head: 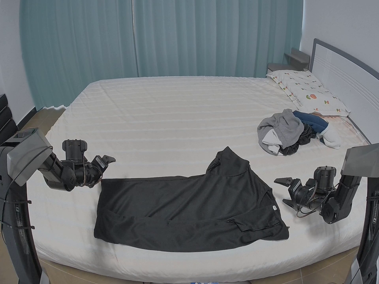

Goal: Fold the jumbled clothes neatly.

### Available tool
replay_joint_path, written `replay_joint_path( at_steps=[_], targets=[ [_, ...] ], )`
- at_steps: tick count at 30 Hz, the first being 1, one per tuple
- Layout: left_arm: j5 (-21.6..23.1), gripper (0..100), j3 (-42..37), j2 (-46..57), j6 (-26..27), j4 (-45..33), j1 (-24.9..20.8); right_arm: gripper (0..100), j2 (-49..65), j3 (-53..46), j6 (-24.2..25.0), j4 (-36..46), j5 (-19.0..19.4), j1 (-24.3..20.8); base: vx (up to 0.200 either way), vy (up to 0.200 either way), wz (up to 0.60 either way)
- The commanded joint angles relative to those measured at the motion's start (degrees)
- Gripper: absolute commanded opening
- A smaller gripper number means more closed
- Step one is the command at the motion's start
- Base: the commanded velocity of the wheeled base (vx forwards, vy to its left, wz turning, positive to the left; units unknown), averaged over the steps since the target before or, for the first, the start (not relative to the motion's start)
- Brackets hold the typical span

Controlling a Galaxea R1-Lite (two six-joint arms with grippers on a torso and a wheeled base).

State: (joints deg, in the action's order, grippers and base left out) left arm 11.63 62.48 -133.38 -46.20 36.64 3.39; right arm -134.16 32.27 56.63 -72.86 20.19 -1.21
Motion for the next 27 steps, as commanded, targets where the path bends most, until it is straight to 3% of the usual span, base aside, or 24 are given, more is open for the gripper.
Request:
replay_joint_path(
  at_steps=[1, 27],
  targets=[
    [-0.03, 100, 1.77, -5.05, 4.10, 0.27, -0.14, 100, -0.32, 0.08, -0.11, -0.09, 0.03, -0.02, 0.000, 0.000, 0.00],
    [-2.31, 100, -0.69, -6.19, 9.90, 0.62, 0.04, 100, -0.40, 0.08, -0.20, -0.26, 0.03, -0.02, 0.000, 0.000, 0.00]
  ],
)
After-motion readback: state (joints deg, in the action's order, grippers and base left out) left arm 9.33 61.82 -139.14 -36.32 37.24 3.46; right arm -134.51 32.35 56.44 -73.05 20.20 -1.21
